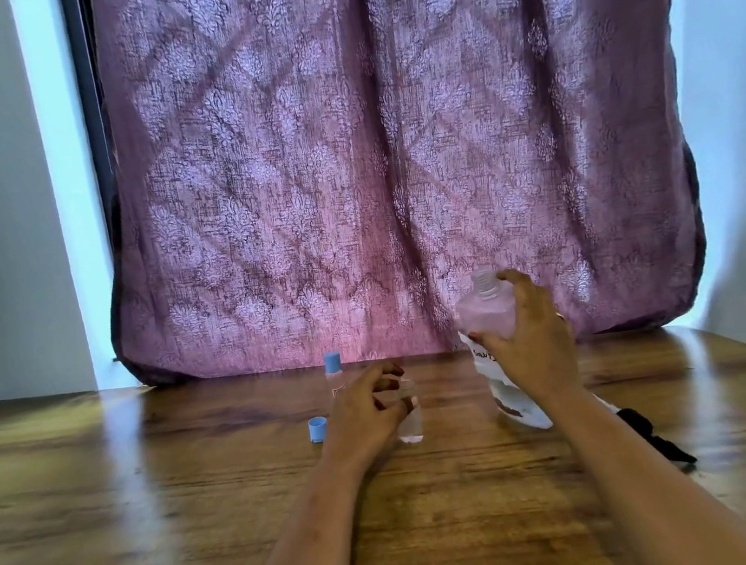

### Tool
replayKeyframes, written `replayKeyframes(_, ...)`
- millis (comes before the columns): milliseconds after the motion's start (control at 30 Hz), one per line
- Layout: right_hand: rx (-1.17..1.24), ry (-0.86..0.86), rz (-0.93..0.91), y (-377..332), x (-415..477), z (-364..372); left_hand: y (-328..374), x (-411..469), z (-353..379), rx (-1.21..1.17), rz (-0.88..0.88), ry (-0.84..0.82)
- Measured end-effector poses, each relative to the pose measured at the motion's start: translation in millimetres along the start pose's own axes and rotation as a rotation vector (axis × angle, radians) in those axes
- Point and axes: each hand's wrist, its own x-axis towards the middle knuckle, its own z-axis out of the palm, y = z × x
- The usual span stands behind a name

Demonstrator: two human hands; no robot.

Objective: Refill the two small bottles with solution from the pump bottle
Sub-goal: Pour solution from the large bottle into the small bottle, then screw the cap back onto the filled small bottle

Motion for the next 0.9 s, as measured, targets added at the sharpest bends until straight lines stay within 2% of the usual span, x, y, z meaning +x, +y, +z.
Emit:
replayKeyframes(233, 0.208, 0.045, 0.131, 8, 6, -2, -3, 3, 1, 0.056, 0.061, 0.007)
replayKeyframes(900, 0.344, -0.044, 0.254, 51, 12, -4, 4, 1, 3, 0.136, 0.102, 0.034)
